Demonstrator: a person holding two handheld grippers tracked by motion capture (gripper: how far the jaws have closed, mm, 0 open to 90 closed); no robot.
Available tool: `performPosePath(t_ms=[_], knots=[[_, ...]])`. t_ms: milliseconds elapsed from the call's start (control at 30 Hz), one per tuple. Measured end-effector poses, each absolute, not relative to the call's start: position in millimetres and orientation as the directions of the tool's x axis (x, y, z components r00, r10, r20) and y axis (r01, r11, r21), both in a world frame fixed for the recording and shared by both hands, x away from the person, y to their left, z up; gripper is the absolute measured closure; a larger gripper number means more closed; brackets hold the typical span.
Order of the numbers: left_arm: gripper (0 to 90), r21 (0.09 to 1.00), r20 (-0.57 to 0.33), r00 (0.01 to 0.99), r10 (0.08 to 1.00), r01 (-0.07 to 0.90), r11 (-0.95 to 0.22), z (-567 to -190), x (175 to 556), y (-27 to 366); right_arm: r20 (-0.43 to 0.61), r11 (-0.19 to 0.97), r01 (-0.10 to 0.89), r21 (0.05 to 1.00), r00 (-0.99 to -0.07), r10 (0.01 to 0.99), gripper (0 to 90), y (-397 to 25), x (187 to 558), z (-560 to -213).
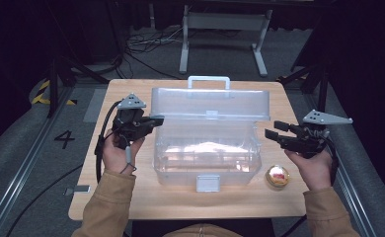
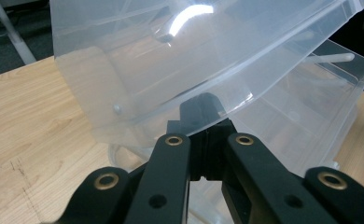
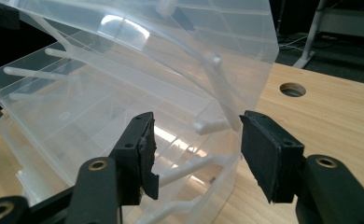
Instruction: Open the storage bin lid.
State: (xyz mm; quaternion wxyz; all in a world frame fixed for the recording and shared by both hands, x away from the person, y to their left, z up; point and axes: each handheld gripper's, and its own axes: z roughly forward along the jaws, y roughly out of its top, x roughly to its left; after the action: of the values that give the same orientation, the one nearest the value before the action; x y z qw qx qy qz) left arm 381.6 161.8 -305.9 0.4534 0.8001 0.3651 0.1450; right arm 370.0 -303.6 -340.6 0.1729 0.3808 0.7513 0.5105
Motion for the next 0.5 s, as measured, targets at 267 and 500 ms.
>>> performPosePath(t_ms=[267, 500], knots=[[89.5, 0.836, -0.093, 0.69, 0.718, 0.446, -0.32, -304.2, 384.3, 161.5, 0.064, 0.213, 0.359, 0.909, -0.624, 0.779, 41.8, -290.8, 373.1, -334.3], [89.5, 0.847, -0.09, 0.694, 0.714, 0.431, -0.313, -301.8, 389.7, 161.6, 0.04, 0.223, 0.354, 0.908, -0.604, 0.796, 39.8, -277.1, 383.8, -329.1]])
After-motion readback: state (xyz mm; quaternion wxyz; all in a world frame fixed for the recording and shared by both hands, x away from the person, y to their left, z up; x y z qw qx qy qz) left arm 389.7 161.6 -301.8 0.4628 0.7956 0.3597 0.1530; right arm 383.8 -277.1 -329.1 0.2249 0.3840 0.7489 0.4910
